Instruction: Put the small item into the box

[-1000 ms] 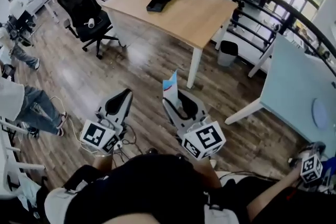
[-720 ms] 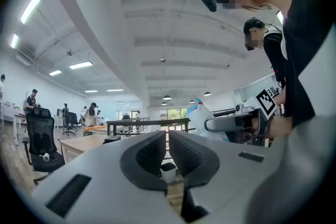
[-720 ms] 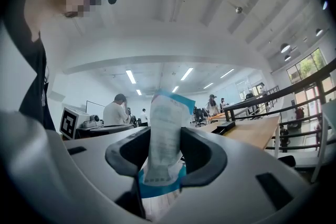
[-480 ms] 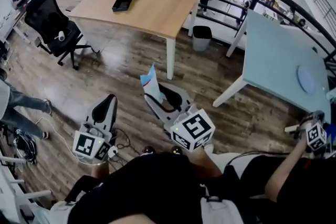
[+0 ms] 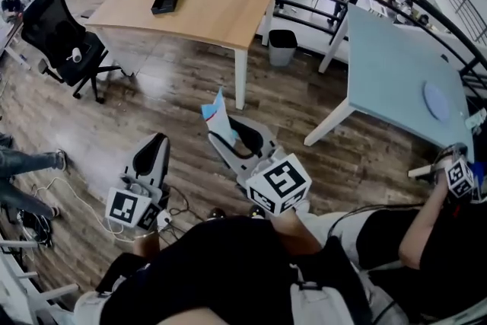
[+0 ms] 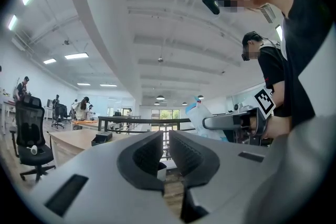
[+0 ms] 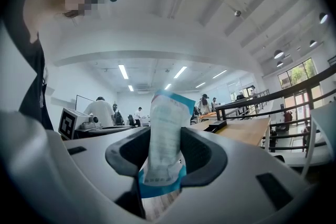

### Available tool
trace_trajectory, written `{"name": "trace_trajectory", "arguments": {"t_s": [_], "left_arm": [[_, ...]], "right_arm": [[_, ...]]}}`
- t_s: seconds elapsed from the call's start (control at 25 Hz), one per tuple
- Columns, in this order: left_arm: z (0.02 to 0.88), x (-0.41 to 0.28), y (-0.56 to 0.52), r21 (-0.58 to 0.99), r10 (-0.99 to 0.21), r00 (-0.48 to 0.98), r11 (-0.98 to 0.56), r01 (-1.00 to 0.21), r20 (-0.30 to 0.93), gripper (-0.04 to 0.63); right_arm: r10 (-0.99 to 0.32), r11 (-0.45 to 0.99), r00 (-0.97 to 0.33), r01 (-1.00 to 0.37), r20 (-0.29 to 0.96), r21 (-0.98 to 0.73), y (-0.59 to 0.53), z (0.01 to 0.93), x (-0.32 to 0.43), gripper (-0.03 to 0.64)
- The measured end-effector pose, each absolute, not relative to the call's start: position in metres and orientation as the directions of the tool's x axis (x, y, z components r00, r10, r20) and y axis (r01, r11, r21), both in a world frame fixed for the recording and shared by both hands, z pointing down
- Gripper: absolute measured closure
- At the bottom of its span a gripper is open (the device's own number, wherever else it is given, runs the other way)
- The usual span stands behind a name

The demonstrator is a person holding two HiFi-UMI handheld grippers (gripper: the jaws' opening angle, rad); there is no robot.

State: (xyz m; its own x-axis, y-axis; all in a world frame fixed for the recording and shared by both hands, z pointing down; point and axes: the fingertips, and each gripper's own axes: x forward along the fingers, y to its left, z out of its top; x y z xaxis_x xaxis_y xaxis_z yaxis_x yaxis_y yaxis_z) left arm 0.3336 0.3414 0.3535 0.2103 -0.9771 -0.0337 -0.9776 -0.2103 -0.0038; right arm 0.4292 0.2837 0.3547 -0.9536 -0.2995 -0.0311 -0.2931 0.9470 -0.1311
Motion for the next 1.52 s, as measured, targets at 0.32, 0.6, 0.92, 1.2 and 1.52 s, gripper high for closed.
{"name": "trace_trajectory", "arguments": {"t_s": [0.32,0.6,0.92,1.2,1.52], "left_arm": [[0.353,0.277,0.358,-0.014,-0.985,0.163,-0.162,-0.987,-0.064,0.571],[0.367,0.216,0.374,0.015,-0.994,0.102,-0.102,-0.995,-0.050,0.571],[0.380,0.184,0.352,0.034,-0.997,0.071,-0.071,-0.997,-0.017,0.571],[0.358,0.138,0.295,0.022,-0.999,0.053,-0.053,-0.998,-0.003,0.571],[0.357,0.106,0.227,-0.011,-1.000,0.018,-0.018,-1.000,0.011,0.571]], "right_arm": [[-0.301,0.947,-0.953,-0.295,-0.031,-0.123,0.290,0.359,0.380,0.443],[-0.280,0.953,-0.960,-0.277,-0.010,-0.123,0.300,0.365,0.330,0.443],[-0.248,0.959,-0.969,-0.246,0.006,-0.140,0.270,0.375,0.294,0.443],[-0.243,0.959,-0.970,-0.241,0.006,-0.149,0.203,0.360,0.247,0.443],[-0.196,0.968,-0.980,-0.190,-0.020,-0.164,0.130,0.362,0.204,0.443]]}}
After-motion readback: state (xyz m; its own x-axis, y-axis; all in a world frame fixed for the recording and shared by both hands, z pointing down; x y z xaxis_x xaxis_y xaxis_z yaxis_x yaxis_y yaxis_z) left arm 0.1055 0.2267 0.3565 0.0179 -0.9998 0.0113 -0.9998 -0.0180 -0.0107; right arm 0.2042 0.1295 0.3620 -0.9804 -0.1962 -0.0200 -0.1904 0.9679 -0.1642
